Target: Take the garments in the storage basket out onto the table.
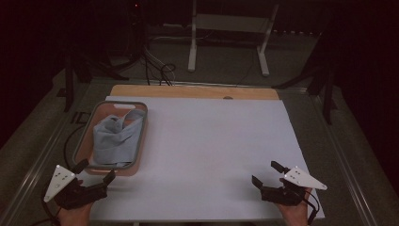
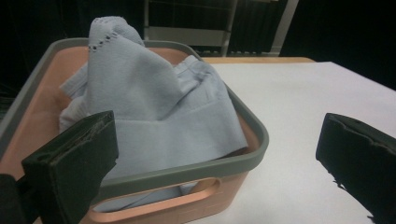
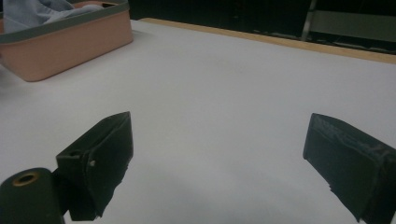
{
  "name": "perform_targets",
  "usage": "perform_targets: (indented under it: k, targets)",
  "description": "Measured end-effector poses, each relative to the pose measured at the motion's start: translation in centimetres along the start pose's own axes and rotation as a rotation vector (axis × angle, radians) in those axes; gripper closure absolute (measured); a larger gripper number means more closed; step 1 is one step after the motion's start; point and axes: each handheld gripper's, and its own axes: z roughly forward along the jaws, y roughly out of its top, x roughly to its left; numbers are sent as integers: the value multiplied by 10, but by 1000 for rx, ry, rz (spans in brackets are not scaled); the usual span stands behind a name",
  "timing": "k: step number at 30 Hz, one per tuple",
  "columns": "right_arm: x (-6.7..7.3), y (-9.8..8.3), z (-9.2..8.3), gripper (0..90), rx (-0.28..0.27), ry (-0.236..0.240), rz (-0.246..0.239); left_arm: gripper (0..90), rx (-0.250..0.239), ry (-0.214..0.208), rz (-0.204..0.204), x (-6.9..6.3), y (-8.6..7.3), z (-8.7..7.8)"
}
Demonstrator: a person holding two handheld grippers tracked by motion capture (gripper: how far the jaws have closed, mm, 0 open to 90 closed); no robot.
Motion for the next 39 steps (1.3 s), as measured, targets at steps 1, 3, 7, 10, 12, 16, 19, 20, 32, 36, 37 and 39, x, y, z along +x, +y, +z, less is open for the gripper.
perform_targets:
  k: [1, 3, 7, 10, 12, 16, 19, 20, 32, 36, 37, 39]
  targets:
    - [0, 0, 0, 87, -1, 4, -4, 4, 0, 0, 2, 0, -1, 1]
    - [2, 0, 0, 86, -5, 8, -9, 4, 6, -2, 14, -1, -1, 3]
    - [1, 0, 0, 86, -8, 9, -1, 4, -13, -13, 17, -1, 0, 1]
    - [0, 0, -1, 86, -17, 3, 3, 4, -45, -25, -6, 2, 1, -2]
    - [-1, 0, -2, 86, -23, 1, 14, 4, -62, -28, -14, 3, 3, -4]
    - [-3, 0, -2, 86, -25, -12, 21, 5, -34, -46, -85, 7, 11, -8]
    - [-5, 0, -3, 86, -28, -14, 32, 5, -34, -43, -91, 10, 14, -9]
    - [-5, 0, -3, 86, -27, -16, 33, 5, -33, -38, -84, 12, 15, -10]
    - [-2, -1, -1, 86, -5, -44, -1, 5, 12, -11, -38, 19, 28, -8]
    - [-2, -1, -2, 86, -8, -44, 1, 5, 36, -2, -25, 21, 31, -4]
    - [-2, -1, -2, 86, -8, -44, 1, 5, 41, 0, -24, 21, 32, -2]
    - [-3, -1, -2, 86, -10, -45, 1, 5, 54, 1, -18, 21, 34, 0]
